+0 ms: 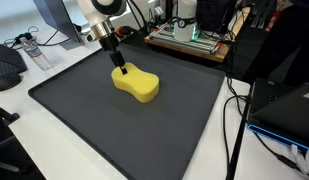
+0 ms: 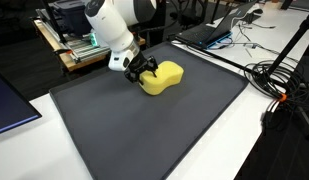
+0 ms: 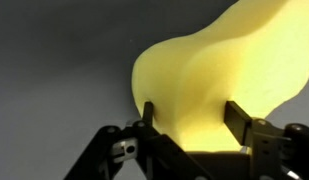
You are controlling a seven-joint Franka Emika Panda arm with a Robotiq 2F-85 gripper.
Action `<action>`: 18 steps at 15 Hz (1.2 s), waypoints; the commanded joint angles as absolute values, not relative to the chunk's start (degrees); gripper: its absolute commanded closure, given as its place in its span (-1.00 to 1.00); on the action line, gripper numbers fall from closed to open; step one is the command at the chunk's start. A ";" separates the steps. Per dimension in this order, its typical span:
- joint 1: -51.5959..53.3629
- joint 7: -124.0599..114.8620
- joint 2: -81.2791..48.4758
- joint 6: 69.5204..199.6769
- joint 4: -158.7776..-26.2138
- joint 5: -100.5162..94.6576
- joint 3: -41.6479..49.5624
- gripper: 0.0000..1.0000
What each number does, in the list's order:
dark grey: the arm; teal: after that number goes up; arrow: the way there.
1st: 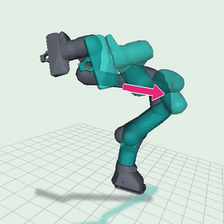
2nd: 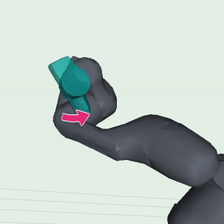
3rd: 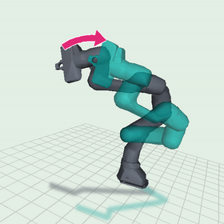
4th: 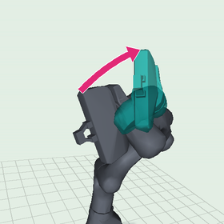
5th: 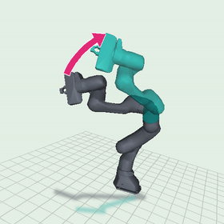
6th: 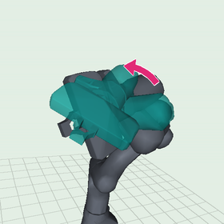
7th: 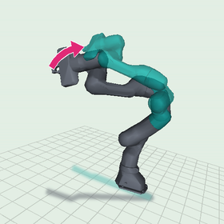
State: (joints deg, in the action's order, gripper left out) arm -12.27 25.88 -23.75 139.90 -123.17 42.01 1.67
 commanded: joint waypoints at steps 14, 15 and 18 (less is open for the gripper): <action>0.45 -24.28 -10.11 135.37 -129.21 2.06 6.86 -1.00; 1.23 -26.46 -9.75 134.61 -128.49 -0.43 6.57 -1.00; 2.99 -30.72 -10.33 133.07 -125.39 -6.24 5.70 -1.00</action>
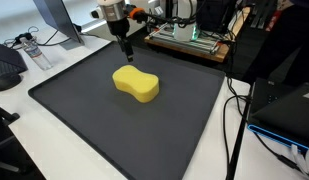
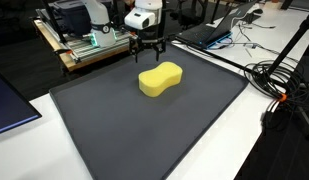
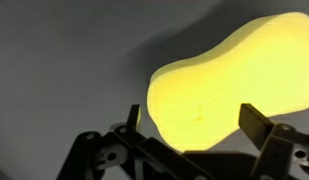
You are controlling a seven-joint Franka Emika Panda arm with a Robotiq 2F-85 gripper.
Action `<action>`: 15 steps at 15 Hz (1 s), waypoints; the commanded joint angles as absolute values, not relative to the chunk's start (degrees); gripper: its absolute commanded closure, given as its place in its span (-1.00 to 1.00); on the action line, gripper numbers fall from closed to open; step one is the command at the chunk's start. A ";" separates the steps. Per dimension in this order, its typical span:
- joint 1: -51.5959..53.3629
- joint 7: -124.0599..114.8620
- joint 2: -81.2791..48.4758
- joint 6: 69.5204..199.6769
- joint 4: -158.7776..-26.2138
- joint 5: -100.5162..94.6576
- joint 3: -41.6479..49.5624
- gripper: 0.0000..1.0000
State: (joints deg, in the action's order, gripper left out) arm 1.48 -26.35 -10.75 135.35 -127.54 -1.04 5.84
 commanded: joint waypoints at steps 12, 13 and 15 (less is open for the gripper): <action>3.83 -30.81 -19.83 130.31 -115.33 -6.93 5.13 -1.00; 3.81 -30.59 -20.87 130.38 -114.63 -6.78 5.21 -1.00; 3.41 -29.55 -22.49 130.71 -113.85 -5.64 5.16 -1.00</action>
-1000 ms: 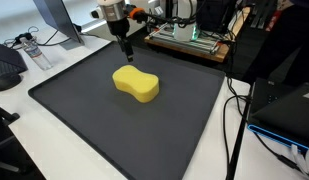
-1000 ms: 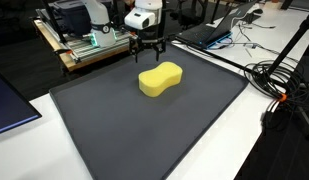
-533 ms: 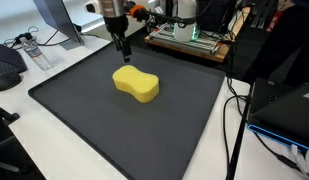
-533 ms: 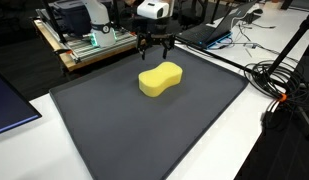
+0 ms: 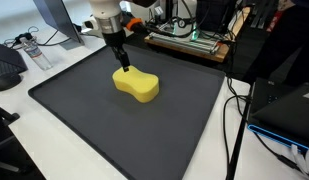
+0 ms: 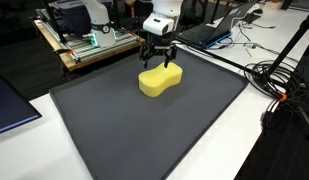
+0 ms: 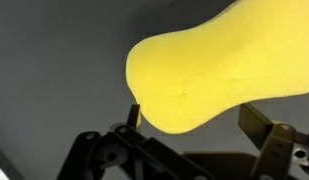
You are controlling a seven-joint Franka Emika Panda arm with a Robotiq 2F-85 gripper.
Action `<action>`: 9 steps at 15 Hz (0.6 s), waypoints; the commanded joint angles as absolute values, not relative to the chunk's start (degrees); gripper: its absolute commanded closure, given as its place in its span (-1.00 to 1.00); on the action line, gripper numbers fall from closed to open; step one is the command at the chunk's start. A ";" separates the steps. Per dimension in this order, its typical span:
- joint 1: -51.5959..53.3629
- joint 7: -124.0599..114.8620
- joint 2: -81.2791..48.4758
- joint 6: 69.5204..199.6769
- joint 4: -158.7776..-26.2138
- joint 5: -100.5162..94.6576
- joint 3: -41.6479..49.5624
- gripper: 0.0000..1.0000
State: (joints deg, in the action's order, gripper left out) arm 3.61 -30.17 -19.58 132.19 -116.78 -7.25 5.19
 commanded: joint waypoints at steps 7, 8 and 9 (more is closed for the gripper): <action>2.06 -27.02 -24.31 130.94 -113.84 -1.15 4.92 -1.00; 1.56 -26.04 -24.27 130.68 -113.67 -0.33 4.90 -1.00; 0.86 -24.66 -24.31 130.40 -113.32 0.71 4.78 -1.00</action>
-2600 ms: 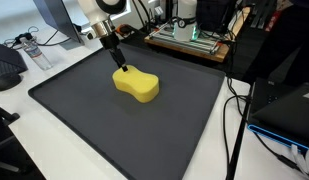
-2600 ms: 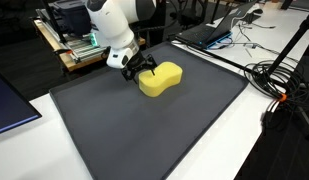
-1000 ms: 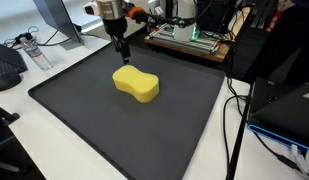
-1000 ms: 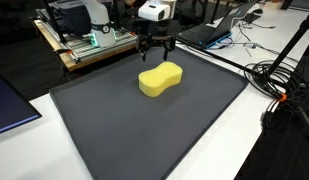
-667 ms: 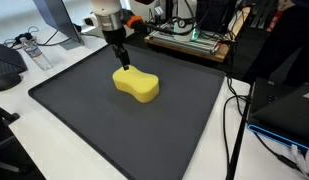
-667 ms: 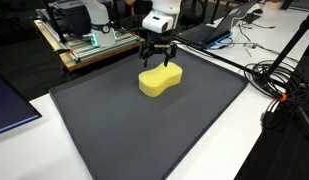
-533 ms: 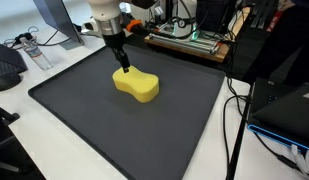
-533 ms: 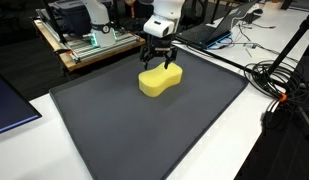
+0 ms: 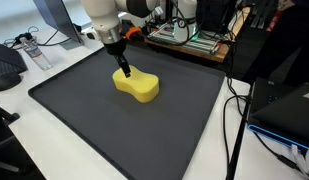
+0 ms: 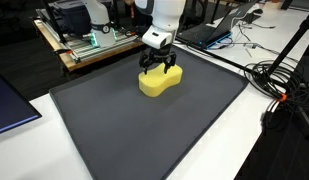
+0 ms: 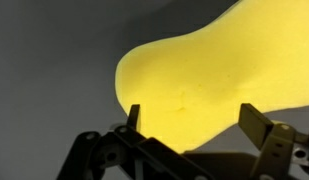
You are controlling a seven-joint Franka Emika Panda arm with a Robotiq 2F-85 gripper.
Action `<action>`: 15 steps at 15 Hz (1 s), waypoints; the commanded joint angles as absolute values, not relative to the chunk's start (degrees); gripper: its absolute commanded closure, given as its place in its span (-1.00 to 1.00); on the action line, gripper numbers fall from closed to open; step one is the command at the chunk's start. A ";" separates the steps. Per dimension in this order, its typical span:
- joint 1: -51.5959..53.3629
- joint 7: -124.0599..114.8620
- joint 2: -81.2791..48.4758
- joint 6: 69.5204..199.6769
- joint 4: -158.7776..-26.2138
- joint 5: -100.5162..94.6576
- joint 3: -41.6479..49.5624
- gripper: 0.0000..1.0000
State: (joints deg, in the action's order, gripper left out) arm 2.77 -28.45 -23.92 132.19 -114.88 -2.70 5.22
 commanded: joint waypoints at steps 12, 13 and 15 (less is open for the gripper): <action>-6.97 -17.30 -31.26 113.25 -97.78 15.55 4.59 -1.00; -7.38 -17.57 -32.24 112.43 -96.29 16.38 4.62 -1.00; -8.30 -17.90 -34.38 110.94 -93.43 17.90 4.68 -1.00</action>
